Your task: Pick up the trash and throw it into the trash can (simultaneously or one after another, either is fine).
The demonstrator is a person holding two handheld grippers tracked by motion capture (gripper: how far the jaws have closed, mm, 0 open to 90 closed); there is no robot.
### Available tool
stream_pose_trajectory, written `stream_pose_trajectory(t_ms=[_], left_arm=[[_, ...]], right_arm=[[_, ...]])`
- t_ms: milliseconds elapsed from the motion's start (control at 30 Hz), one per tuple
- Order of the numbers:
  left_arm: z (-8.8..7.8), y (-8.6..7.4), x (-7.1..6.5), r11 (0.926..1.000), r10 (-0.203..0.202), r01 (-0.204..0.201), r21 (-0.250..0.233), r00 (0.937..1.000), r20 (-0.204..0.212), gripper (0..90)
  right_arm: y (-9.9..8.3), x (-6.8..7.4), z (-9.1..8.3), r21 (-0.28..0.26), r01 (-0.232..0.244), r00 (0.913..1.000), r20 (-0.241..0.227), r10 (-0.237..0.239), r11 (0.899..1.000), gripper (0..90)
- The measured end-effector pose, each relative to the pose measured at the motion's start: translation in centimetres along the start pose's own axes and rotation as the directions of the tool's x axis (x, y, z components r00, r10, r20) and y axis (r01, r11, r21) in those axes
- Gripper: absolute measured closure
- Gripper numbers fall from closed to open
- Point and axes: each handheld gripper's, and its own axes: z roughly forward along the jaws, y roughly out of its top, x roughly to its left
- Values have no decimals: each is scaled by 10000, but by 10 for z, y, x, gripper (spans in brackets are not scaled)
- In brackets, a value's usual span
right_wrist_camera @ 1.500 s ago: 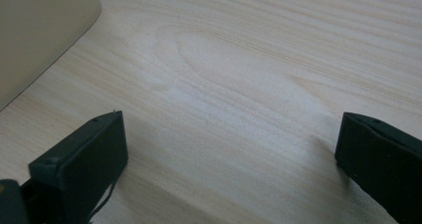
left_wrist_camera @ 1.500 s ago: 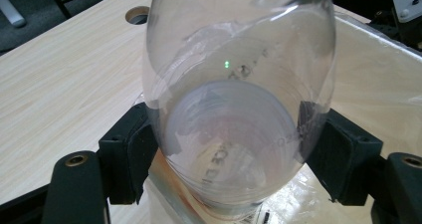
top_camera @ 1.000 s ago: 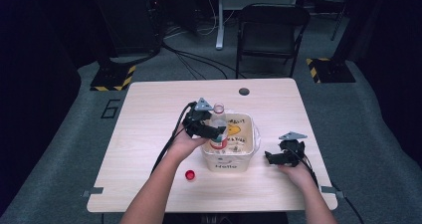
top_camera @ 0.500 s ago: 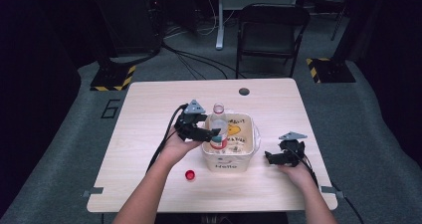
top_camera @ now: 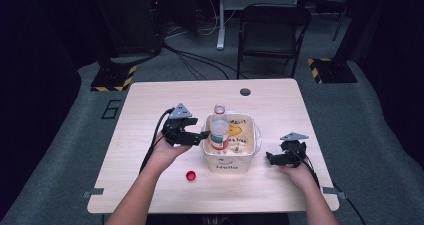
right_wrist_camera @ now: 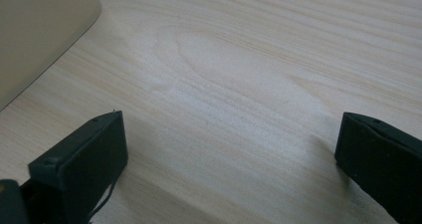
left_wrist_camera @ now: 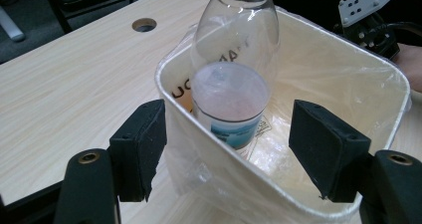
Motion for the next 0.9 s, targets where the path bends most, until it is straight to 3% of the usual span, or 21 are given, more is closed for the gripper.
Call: stream_pose_trajectory(t_ms=[900], left_arm=[[-40,-58,14,9974,-685,676,-248,9970,-351,370]], right_arm=[[0,0,0,-3,-3,10000,0,3,10000,0]])
